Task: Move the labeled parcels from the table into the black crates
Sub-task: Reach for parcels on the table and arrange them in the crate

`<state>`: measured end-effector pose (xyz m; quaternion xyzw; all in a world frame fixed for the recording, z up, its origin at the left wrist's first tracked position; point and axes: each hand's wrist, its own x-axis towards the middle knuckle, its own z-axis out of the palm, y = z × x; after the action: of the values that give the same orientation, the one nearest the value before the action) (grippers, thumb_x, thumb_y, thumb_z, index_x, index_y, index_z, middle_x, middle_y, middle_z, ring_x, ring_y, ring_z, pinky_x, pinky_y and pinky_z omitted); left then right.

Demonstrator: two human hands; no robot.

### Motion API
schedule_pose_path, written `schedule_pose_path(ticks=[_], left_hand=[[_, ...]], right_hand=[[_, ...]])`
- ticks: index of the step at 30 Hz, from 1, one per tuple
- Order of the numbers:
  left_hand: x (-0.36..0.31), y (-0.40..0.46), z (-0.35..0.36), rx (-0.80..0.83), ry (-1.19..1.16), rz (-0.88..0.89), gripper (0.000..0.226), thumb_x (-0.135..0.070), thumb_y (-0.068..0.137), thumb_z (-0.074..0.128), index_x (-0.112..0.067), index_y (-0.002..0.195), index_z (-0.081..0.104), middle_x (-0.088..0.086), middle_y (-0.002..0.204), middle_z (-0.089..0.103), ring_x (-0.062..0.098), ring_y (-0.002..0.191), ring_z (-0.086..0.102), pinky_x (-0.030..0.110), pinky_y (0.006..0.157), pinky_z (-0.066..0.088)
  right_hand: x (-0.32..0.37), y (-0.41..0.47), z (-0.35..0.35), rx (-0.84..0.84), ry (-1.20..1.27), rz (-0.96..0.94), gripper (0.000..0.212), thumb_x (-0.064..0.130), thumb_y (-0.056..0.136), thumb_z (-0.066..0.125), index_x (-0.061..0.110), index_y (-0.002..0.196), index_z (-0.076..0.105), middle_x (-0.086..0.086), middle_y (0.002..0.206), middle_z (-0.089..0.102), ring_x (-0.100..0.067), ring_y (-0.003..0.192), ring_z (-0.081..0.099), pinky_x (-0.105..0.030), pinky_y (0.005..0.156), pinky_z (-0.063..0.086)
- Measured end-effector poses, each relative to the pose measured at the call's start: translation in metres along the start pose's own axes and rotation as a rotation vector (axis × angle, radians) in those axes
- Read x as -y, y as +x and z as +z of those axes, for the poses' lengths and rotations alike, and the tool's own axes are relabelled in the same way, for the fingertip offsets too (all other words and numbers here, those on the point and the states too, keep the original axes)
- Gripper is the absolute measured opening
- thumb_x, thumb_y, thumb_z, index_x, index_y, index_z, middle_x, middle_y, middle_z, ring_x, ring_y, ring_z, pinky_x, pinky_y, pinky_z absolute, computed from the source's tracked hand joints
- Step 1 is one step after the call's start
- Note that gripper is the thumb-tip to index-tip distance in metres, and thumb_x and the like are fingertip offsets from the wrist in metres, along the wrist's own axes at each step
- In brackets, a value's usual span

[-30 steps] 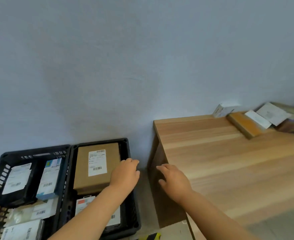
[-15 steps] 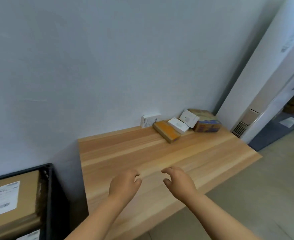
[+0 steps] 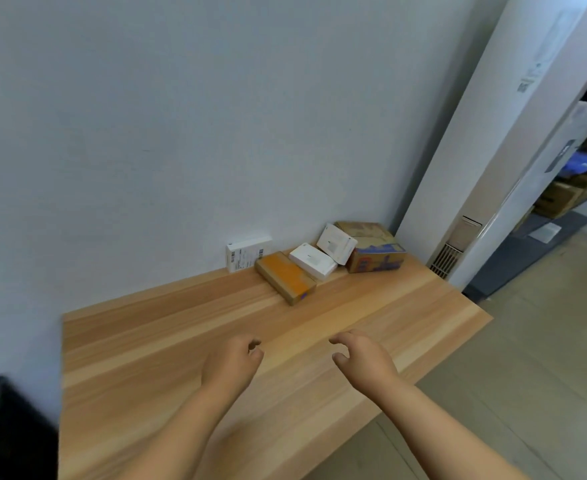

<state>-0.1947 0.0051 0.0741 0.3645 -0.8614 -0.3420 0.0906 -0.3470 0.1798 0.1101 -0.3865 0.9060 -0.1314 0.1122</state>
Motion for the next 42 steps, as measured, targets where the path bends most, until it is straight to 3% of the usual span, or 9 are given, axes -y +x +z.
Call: schedule_pose_path(ticks=[11, 25, 29, 32, 37, 42], left_hand=[[-0.064, 0.116, 0.039, -0.013, -0.090, -0.088, 0.030, -0.029, 0.093, 0.052, -0.027, 0.121, 0.062, -0.011, 0.119, 0.064, 0.009, 0.109, 0.058, 0.023, 0.084, 0.045], [-0.075, 0.182, 0.030, -0.128, -0.056, -0.223, 0.031, -0.025, 0.092, 0.053, -0.025, 0.121, 0.062, -0.008, 0.120, 0.065, 0.010, 0.110, 0.058, 0.024, 0.088, 0.044], [-0.094, 0.200, 0.030, -0.189, -0.025, -0.256, 0.030, -0.026, 0.092, 0.053, -0.024, 0.121, 0.062, -0.008, 0.119, 0.065, 0.012, 0.110, 0.058, 0.025, 0.087, 0.045], [-0.112, 0.215, 0.037, -0.206, 0.001, -0.267, 0.029, -0.026, 0.093, 0.053, -0.025, 0.121, 0.062, -0.008, 0.118, 0.065, 0.012, 0.109, 0.058, 0.027, 0.088, 0.047], [-0.128, 0.234, 0.056, -0.231, 0.032, -0.301, 0.031, -0.025, 0.093, 0.053, -0.026, 0.122, 0.062, -0.010, 0.118, 0.065, 0.009, 0.107, 0.058, 0.024, 0.086, 0.046], [-0.125, 0.235, 0.076, -0.180, 0.066, -0.368, 0.032, -0.024, 0.092, 0.053, -0.027, 0.124, 0.061, -0.012, 0.122, 0.062, 0.004, 0.106, 0.057, 0.019, 0.086, 0.042]], right_hand=[[-0.088, 0.121, -0.048, 0.069, -0.018, 0.068, 0.035, 0.023, 0.095, 0.051, 0.022, 0.129, 0.055, 0.003, 0.133, 0.053, -0.014, 0.121, 0.049, -0.028, 0.097, 0.043], [-0.144, 0.277, -0.059, 0.052, -0.020, 0.085, 0.037, 0.018, 0.091, 0.052, 0.023, 0.127, 0.059, 0.002, 0.129, 0.060, -0.019, 0.116, 0.055, -0.031, 0.092, 0.047], [-0.157, 0.331, -0.067, 0.069, -0.060, 0.022, 0.030, 0.017, 0.090, 0.051, 0.022, 0.116, 0.063, 0.000, 0.113, 0.066, -0.020, 0.102, 0.061, -0.033, 0.076, 0.052], [-0.168, 0.369, -0.066, 0.074, -0.073, 0.031, 0.033, 0.014, 0.090, 0.049, 0.020, 0.121, 0.059, -0.006, 0.117, 0.064, -0.025, 0.102, 0.061, -0.030, 0.067, 0.047], [-0.183, 0.418, -0.059, 0.060, -0.079, 0.066, 0.024, 0.016, 0.091, 0.046, 0.017, 0.112, 0.058, -0.008, 0.108, 0.063, -0.026, 0.095, 0.059, -0.037, 0.075, 0.054], [-0.193, 0.453, -0.051, 0.104, 0.040, 0.155, 0.033, 0.035, 0.092, 0.049, 0.017, 0.119, 0.055, -0.009, 0.109, 0.061, -0.028, 0.101, 0.056, -0.042, 0.080, 0.052]])
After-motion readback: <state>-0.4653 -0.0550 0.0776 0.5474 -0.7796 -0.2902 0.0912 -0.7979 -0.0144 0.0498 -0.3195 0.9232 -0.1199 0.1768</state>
